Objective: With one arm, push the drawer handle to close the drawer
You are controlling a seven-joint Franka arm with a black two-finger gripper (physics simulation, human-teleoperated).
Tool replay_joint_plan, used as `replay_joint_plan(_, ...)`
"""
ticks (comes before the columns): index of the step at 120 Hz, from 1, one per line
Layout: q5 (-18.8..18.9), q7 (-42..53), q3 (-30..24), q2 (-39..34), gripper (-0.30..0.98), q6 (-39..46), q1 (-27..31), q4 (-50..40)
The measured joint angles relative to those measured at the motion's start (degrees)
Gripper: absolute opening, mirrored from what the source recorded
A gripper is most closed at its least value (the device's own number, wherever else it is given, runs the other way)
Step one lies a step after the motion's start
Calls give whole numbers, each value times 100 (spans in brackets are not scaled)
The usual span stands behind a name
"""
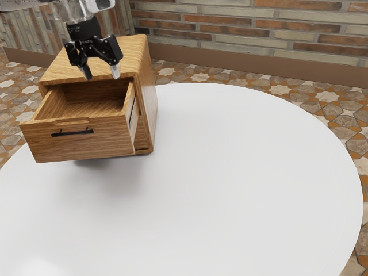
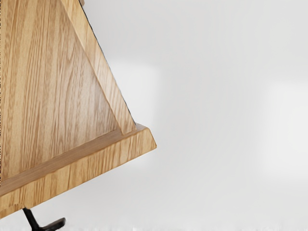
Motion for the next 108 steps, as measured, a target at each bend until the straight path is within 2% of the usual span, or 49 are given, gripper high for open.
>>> replay_joint_plan(12,105,-65,-265,-72,68,59,124,-164)
replay_joint_plan(16,134,-86,-368,-337,68,88,102,-434)
replay_joint_plan(25,167,-146,-466,-1789,68,228,-25,-2021)
replay_joint_plan(37,230,-311,-468,-3855,68,317,295,-4098)
replay_joint_plan(46,337,-427,-470,-4504,63,355,511,-4894)
replay_joint_plan(60,518,-607,-496,-4684,38,528,582,-5432)
replay_joint_plan(76,536,-865,-528,-4554,16,768,592,-5665)
replay_joint_plan(92,489,-1124,-630,-4235,3,1149,582,-5666)
replay_joint_plan(108,476,-1324,-608,-3921,-4,1598,582,-5533)
